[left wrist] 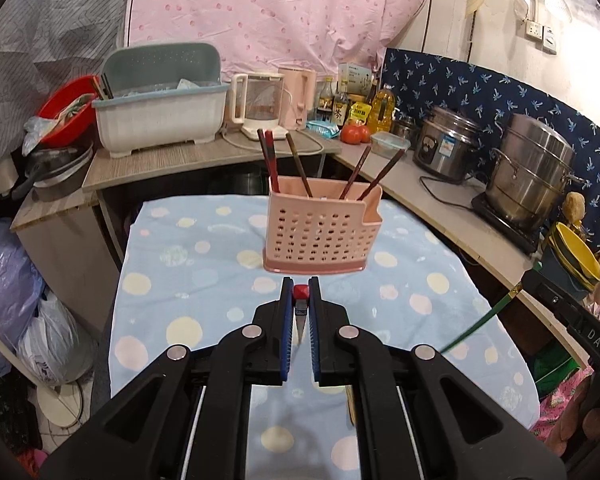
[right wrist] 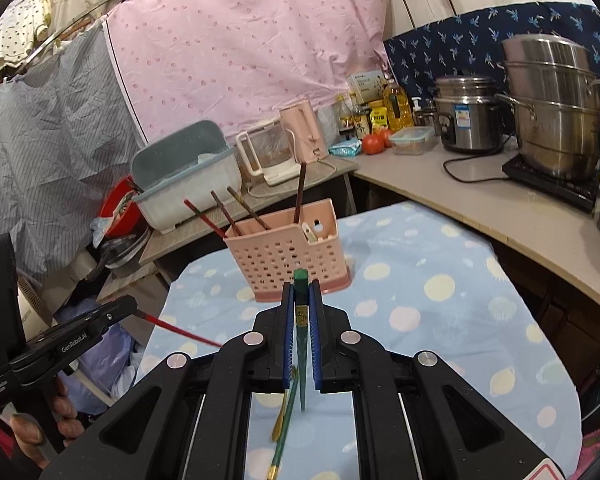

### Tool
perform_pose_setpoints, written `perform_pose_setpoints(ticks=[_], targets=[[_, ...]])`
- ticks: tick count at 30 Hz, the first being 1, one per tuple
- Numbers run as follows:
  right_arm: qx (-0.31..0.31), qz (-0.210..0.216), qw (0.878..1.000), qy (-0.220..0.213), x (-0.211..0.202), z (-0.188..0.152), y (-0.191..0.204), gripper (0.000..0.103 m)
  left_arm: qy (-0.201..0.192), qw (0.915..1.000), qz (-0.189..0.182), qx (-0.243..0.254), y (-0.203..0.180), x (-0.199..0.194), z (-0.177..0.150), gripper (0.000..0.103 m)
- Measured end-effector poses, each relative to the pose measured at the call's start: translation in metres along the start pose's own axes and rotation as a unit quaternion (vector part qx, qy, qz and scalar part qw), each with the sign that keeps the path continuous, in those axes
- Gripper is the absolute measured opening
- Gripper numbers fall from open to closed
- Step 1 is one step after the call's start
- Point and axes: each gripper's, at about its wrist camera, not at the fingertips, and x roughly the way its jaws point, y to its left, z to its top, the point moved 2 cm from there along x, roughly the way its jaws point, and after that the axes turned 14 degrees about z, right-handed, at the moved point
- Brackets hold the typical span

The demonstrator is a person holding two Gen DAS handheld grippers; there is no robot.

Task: Organize utensils
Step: 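Lift both held chopsticks and carry them above the pink holder, then lower the chopsticks into the pink holder and open both tools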

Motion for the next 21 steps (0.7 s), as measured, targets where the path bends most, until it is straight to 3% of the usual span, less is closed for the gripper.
perform_pose_setpoints(ticks=[10, 21], targets=[[-0.007, 0.017, 0.999, -0.030, 0.017, 0.047, 0.006, 0.007, -0.041, 0.9991, -0.001, -0.006, -0.001, 0.000, 0.050, 0.007], [-0.021, 0.027, 0.996, -0.081, 0.052, 0.127, 0.017, 0.007, -0.117, 0.9930, 0.001, -0.017, -0.006, -0.005, 0.140, 0.007]])
